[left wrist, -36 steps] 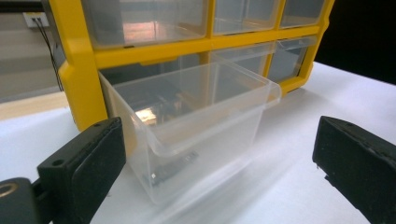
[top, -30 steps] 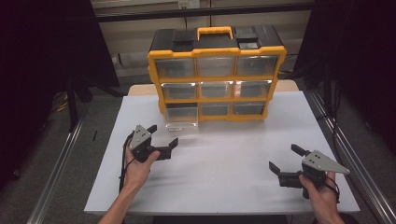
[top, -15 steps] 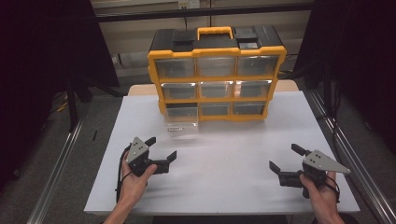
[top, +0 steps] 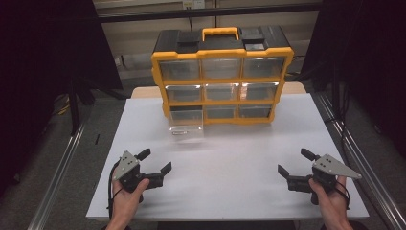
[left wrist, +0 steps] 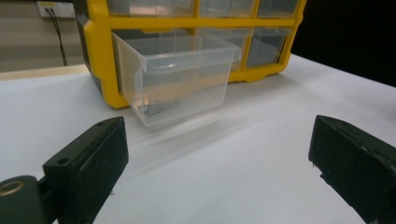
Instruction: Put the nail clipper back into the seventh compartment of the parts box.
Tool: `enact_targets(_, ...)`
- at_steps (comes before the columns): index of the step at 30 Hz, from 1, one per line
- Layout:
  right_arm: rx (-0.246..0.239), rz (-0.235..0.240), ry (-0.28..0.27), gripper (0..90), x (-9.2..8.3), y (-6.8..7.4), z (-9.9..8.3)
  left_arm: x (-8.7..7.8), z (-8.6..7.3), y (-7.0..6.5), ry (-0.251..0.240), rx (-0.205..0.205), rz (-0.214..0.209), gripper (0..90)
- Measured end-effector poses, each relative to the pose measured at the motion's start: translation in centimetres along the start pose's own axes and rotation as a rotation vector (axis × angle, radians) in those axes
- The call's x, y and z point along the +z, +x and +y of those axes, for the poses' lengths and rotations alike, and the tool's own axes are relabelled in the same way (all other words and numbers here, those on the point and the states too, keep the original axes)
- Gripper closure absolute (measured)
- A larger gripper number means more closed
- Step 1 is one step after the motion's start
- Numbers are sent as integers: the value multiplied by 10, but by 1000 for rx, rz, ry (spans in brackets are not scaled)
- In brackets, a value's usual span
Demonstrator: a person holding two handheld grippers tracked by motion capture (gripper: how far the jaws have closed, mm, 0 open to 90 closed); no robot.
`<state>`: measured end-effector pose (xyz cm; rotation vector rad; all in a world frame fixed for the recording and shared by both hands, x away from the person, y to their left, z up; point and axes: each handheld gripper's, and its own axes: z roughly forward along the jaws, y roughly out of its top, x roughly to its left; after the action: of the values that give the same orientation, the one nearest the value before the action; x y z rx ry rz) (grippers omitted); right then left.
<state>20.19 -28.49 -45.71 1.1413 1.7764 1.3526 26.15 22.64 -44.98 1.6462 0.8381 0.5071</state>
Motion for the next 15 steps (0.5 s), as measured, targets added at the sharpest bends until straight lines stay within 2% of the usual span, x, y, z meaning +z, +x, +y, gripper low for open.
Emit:
enact_targets(3,-5,2,-1,1,-2,1,0,-9,-2,1,4,-4,-5,46)
enact_targets(8,-11,1,-3,1,-1,1,0,-22,-4,5,2,-4,33,46)
enact_targets(10,-14,2,-4,1,-1,1,0,-23,-4,6,-1,-2,37,46)
enact_targets(11,-14,9,-4,1,-2,2,0,-22,-2,8,-5,14,51,46)
enact_targets(15,-12,8,-3,1,-2,0,0,-18,0,10,4,7,35,46)
